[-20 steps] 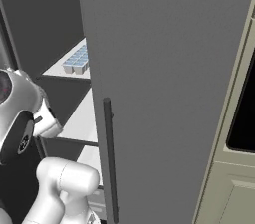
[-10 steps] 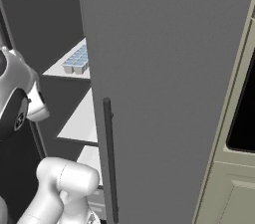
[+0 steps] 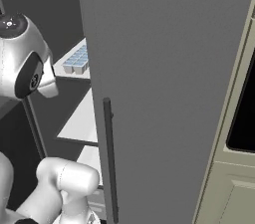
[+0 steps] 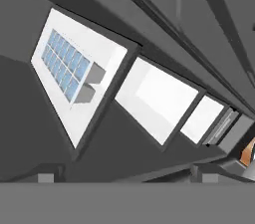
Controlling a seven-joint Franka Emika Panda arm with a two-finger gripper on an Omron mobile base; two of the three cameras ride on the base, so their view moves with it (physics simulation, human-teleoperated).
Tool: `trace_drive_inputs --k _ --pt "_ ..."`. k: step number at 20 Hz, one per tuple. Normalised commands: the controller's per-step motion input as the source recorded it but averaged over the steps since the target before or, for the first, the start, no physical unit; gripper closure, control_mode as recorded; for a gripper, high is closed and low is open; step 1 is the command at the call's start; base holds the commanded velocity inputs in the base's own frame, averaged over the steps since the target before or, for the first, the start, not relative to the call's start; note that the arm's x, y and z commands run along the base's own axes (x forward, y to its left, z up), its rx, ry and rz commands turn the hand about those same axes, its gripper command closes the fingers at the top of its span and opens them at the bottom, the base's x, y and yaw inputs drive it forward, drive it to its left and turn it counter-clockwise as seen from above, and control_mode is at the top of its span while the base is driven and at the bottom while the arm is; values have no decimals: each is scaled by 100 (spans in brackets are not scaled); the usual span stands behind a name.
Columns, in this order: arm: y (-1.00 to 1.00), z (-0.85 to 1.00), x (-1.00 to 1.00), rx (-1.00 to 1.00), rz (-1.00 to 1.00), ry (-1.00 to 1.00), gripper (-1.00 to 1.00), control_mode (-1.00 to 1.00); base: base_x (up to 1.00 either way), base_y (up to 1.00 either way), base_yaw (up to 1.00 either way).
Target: Open the freezer door, pick up the ice cube tray from the freezer, and place it on the dining counter.
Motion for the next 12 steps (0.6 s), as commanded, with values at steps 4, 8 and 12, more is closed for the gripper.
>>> trace_drive_inputs --k 4,8,12 --pt "0 0 100 0 -21 1 -100 -100 0 0 0" --pt "0 -4 87 0 -17 3 -100 -100 0 0 0" --pt "0 -20 53 1 -12 2 -100 -100 0 0 0"
